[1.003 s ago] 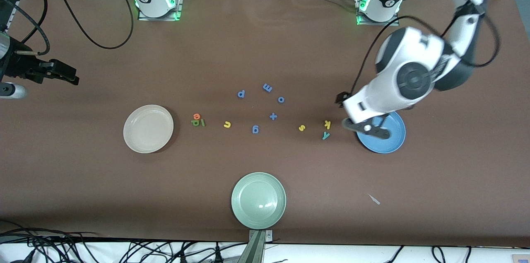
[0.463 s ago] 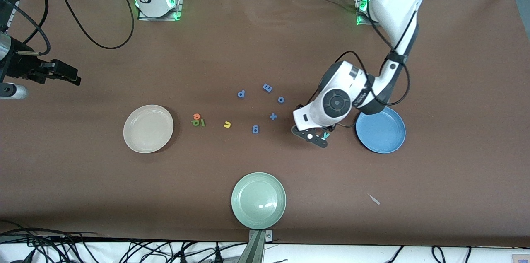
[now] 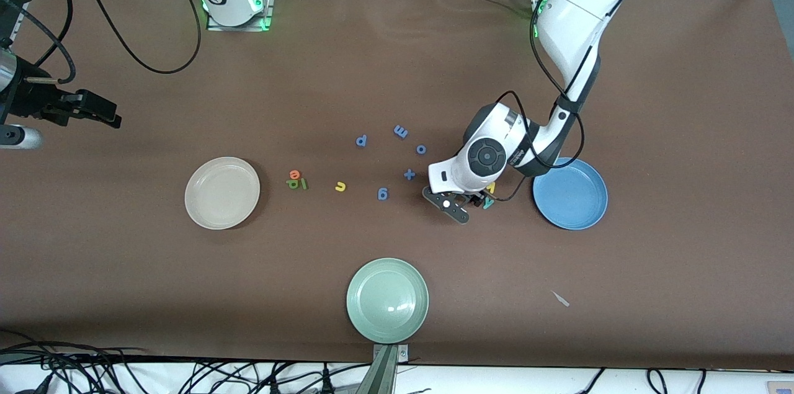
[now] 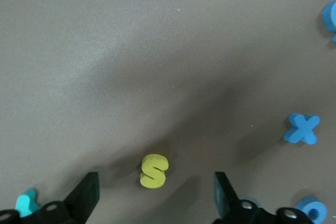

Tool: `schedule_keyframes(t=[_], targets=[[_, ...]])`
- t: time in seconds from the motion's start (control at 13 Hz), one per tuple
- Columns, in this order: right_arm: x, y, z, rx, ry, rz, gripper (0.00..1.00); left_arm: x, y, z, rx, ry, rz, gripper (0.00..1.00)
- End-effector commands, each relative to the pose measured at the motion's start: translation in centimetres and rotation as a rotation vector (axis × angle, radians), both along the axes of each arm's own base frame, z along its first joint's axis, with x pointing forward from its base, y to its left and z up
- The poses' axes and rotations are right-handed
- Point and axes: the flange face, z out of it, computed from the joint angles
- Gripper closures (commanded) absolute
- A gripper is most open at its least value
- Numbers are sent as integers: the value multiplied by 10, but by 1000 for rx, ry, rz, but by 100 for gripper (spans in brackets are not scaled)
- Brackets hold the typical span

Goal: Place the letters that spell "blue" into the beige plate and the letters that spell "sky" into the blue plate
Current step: 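Reach the left gripper to the yellow s and grasp it, then drop the s on the blue plate while the right gripper reaches the letters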

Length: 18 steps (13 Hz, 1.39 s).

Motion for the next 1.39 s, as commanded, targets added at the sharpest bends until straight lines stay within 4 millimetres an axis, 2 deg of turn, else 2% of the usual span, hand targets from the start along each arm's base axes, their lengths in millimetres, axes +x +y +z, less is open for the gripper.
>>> schedule_keyframes(t=[0.0,0.08,0.23,0.39,0.46,0.62,0.69,0.77,0.85,0.93,1.0,1.08,1.16,1.31], targets=[[1,-2,2,24,-13,2,0,1,0,1,17,-43,-59,28],[2,-2,3,24,-27,3,0,1,0,0,18,-40,-59,36],[4,-3,1,21,-28,0,0,-1,-1,-2,19,-39,-61,66],[11,-8,1,46,-44,-18,0,-1,-1,-3,20,-37,-61,79],[16,-16,-10,91,-30,-42,0,-1,-1,-2,20,-37,-61,98],[24,-20,-34,116,19,-53,0,2,3,5,22,-40,-53,100],[27,-18,-47,110,40,-53,0,8,8,19,22,-50,-42,100],[26,-16,-51,95,52,-48,0,12,18,38,44,-34,-36,100],[29,-9,-72,96,91,-40,0,18,31,58,63,-17,-24,100],[27,-5,-85,98,120,-31,0,24,49,71,72,-5,-35,100],[22,-5,-92,98,139,-30,0,33,77,79,80,15,-68,100],[21,-3,-99,99,142,-22,0,46,116,83,81,36,-110,100],[24,11,-101,103,124,2,0,57,155,84,70,45,-151,100],[23,42,-128,108,86,16,0,67,211,70,53,71,-198,100]])
